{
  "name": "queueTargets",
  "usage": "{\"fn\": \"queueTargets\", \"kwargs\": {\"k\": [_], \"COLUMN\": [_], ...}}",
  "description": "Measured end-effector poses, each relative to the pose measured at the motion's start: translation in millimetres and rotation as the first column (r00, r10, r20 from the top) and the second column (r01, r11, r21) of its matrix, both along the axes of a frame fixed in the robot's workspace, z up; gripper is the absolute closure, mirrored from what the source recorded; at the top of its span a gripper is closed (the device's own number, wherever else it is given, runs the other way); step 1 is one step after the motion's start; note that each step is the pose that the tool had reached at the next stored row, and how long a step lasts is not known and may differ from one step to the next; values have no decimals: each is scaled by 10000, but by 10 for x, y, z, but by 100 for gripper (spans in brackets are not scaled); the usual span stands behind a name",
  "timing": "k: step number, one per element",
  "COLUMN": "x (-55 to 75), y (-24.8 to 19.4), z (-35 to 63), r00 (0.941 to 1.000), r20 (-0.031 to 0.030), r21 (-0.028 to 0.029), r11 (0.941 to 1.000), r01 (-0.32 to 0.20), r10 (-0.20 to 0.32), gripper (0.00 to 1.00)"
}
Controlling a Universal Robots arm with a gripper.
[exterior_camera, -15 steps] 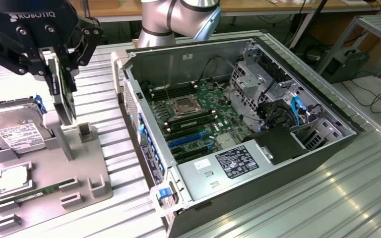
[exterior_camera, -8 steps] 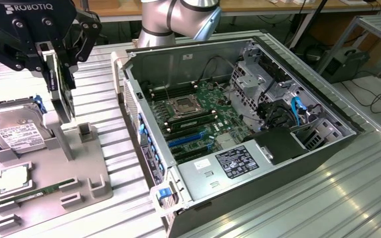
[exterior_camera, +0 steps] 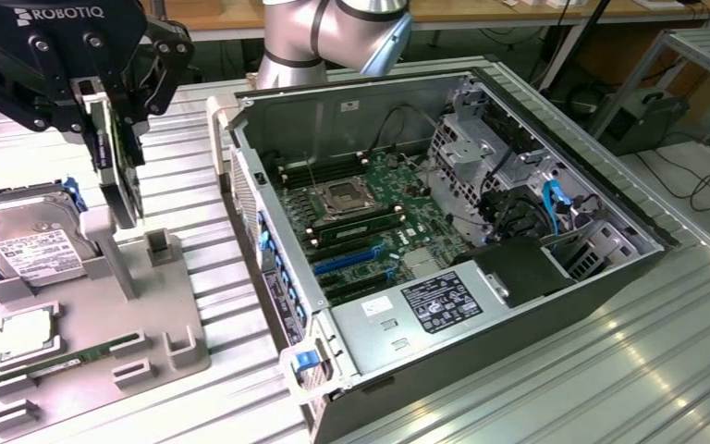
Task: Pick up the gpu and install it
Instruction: 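Pick up the gpu and move the gpu toward the slot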
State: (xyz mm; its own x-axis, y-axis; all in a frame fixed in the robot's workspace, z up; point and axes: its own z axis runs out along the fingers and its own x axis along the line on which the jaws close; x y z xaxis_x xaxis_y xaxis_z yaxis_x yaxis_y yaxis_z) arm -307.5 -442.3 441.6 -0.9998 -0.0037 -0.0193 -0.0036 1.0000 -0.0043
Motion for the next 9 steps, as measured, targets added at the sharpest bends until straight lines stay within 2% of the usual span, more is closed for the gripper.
{"fn": "queueTargets", "kwargs": {"k": [9], "x": [70], "y": [0], "z": [0], "r00": [10000], "r20": [1], "r21": [0], "r11": [10000], "r01": [-1], "r10": [1], "gripper": [73]}}
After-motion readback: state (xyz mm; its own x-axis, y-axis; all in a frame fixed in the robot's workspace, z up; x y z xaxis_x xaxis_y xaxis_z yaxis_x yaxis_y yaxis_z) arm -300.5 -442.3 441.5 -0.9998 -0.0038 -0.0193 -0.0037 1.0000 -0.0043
